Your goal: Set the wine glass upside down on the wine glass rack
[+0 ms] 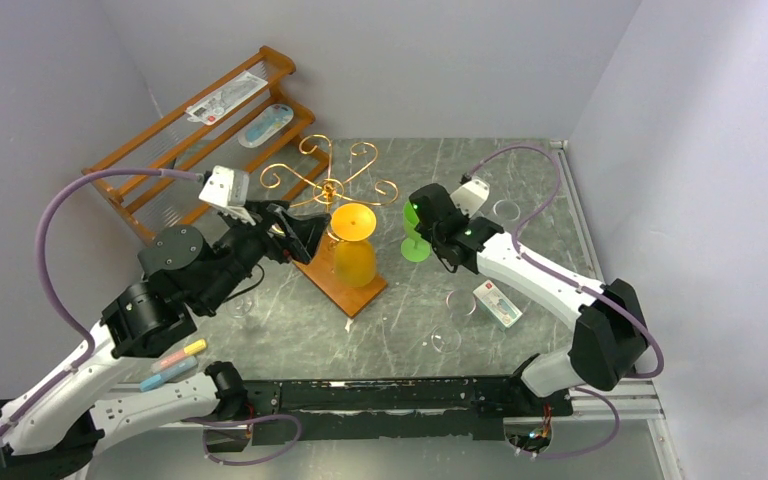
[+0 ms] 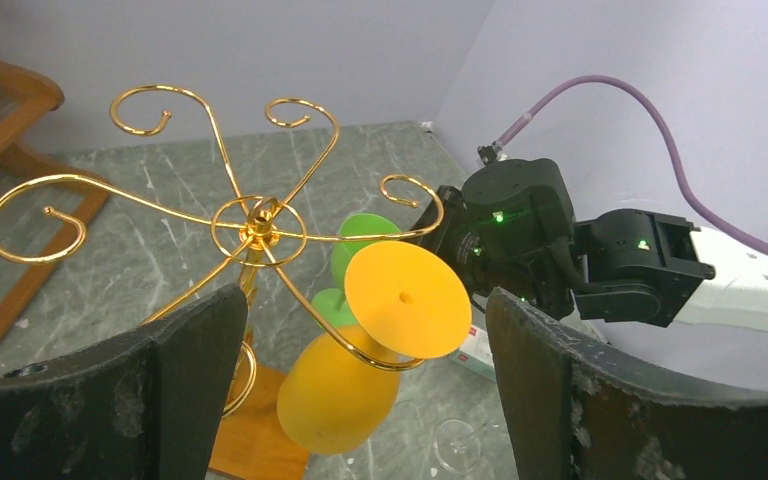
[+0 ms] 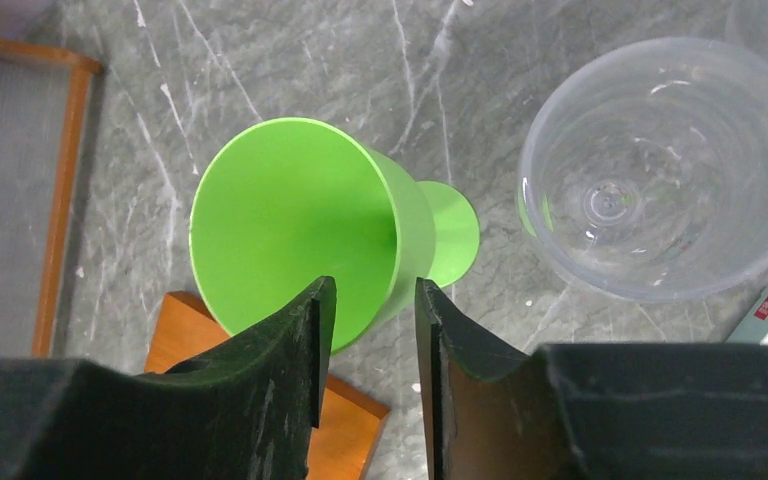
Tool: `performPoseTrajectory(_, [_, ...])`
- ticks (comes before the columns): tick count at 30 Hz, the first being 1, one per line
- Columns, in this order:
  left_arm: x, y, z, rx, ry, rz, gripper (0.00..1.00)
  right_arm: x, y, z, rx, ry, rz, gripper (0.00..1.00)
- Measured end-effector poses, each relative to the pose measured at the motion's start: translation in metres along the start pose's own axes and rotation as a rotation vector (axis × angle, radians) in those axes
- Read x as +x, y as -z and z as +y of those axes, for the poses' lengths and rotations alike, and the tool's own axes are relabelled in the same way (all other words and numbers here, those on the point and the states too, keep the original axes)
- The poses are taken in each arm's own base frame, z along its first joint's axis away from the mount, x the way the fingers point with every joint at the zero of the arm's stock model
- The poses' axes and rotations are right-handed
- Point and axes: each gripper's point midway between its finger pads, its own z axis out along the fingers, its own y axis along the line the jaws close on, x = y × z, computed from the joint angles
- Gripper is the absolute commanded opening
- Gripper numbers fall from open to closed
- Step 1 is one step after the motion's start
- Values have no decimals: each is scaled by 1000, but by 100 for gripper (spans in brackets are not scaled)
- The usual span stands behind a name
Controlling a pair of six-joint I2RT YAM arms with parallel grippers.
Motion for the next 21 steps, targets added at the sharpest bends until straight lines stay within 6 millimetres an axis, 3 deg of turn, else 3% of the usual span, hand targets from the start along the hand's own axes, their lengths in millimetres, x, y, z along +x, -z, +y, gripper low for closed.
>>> performPoseTrajectory(6, [6, -7, 5, -30, -47, 14, 93, 3, -4, -3, 21, -3, -1, 0])
performPoseTrajectory(11, [6, -9, 5, -33, -58, 11, 93, 6, -7, -7, 41, 17, 2, 0])
performPoseTrajectory(15, [8, -12, 4, -31, -57, 17, 93, -4, 0, -2, 12, 23, -18, 0])
performPoseTrajectory(18, [8, -15, 0, -18, -41, 15, 93, -27, 15, 6, -45, -1, -72, 0])
performPoseTrajectory(21, [9, -19, -8, 9, -10, 15, 93, -68, 43, 18, -135, -60, -181, 0])
